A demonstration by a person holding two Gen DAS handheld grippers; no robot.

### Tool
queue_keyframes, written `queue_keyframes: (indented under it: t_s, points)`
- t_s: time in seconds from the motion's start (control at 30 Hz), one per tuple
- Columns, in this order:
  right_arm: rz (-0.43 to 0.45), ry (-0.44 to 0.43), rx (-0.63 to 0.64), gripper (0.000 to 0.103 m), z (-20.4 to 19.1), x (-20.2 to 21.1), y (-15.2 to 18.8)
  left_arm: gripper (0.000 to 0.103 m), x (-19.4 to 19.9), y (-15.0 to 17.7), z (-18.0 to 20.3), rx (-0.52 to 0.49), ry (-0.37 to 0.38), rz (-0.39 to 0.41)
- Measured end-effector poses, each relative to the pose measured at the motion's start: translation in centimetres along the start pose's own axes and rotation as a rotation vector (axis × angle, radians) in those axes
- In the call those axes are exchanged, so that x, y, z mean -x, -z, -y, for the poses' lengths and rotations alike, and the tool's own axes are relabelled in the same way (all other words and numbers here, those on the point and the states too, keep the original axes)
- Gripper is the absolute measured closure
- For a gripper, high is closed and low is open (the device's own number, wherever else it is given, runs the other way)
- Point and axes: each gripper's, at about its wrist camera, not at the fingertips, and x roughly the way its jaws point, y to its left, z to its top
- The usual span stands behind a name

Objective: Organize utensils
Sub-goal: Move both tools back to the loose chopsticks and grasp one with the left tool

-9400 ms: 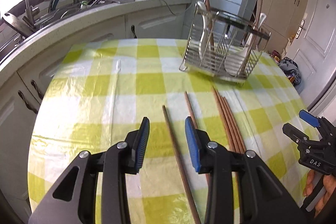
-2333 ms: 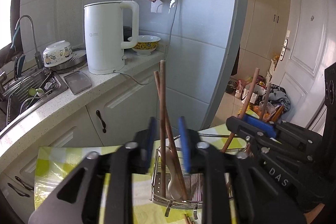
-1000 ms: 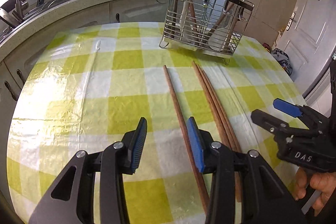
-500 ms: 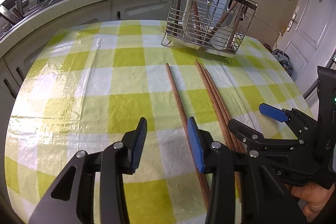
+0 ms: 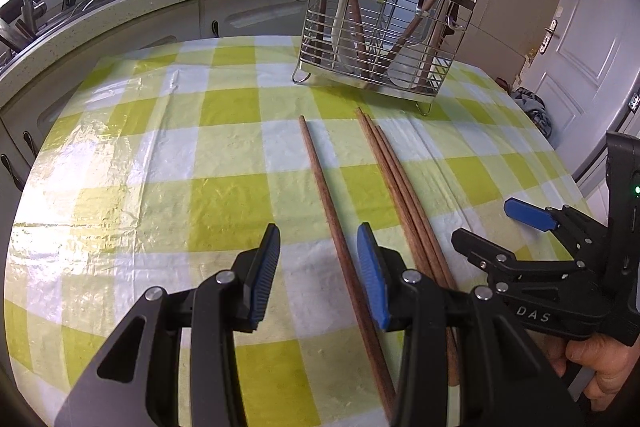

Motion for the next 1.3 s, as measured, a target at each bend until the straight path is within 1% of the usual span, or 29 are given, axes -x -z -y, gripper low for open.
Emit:
queue_keyframes:
  t_s: [0.13, 0.37, 0.47, 0.6, 0.67, 0.8, 0.9, 0.97, 1.1, 1.23, 1.27, 1.3]
  points:
    - [0.009, -0.038, -0.006, 0.024, -0.9, 0.4, -0.7, 0.064, 0.2, -0.1, -0.3, 0.01, -0.004, 0.008]
    - [0.007, -0.023, 0.048, 0.024, -3.4, -0.6, -0.9, 0.064, 1.1, -0.5, -1.0, 0.025, -0.012, 0.025]
    - [0.011, 0.001, 0.065, 0.024, -3.3, -0.5, -0.9, 0.064, 1.0, -0.4, -1.0, 0.023, -0.011, 0.023]
    - [0.01, -0.003, 0.054, 0.023, -2.5, -0.3, -0.7, 0.064, 0.9, -0.5, -0.8, 0.017, -0.001, 0.023]
    - [0.005, 0.019, 0.057, 0.023, -2.2, -0.3, -0.7, 0.064, 0.9, -0.5, -0.6, 0.013, 0.003, 0.022]
    - [-0.005, 0.012, 0.034, 0.023, -1.5, -0.5, -0.7, 0.064, 0.7, -0.5, -0.2, 0.007, 0.007, 0.018]
    - [-0.001, 0.011, 0.038, 0.023, -1.7, -0.5, -0.8, 0.064, 0.6, -0.5, -0.1, 0.004, 0.01, 0.016]
    - [0.004, 0.026, 0.04, 0.023, -1.7, -0.6, -0.9, 0.064, 0.4, -0.5, 0.1, -0.002, 0.009, 0.01]
    - [-0.023, 0.036, 0.024, 0.023, -1.5, -1.6, -1.3, 0.064, -0.1, -0.3, 0.2, -0.005, 0.01, -0.002]
    - [-0.015, 0.03, 0.016, 0.024, -1.7, -1.9, -1.6, 0.064, -0.2, -0.3, 0.3, -0.012, 0.012, -0.006]
    - [-0.009, 0.032, 0.017, 0.027, -1.7, -1.9, -1.6, 0.064, -0.3, -0.4, 0.4, -0.015, 0.011, -0.007]
    - [0.002, 0.03, 0.024, 0.036, -1.6, -1.8, -1.6, 0.064, -0.3, -0.4, 0.4, -0.02, 0.011, -0.009]
